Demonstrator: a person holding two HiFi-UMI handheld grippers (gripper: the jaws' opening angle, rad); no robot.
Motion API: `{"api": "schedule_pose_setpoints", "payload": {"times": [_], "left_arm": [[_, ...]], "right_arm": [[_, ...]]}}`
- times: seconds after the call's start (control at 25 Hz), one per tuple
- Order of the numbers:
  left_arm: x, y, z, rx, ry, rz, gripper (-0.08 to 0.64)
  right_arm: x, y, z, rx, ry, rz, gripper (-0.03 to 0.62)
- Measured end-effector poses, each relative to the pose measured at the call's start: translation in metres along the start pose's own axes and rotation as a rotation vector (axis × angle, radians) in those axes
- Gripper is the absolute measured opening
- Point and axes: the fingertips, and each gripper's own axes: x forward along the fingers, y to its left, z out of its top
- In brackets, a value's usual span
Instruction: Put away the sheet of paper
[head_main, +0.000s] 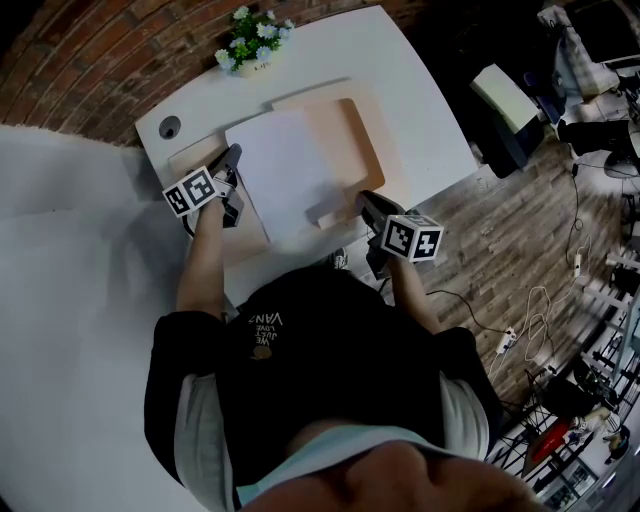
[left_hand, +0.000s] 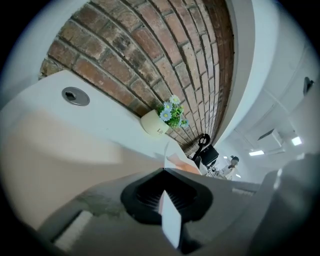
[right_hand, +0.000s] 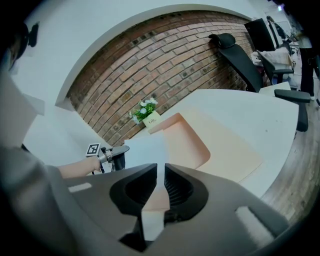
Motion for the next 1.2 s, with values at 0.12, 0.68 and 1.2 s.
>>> {"api": "schedule_pose_setpoints", "payload": {"times": [0.12,0.68,1.2], "left_arm": [[0.004,-0.004,-0.004,-0.005,0.004,-0.005,0.000],[0.023,-0.021,-0.009,-0.028,0.003,-0.019,0.000],[0.043,-0.035,-0.017,-0.015,0.033,-0.026,0.000]], "right_arm": [[-0.002,-0.001,-0.001,0.003,-0.002,0.001,0.044],[-0.015,-0.015,-0.003,0.019,-0.009,-0.021,0.044],[-0.028,-0.029,-0.002,0.040,-0.022,-0.032,0.044]]}}
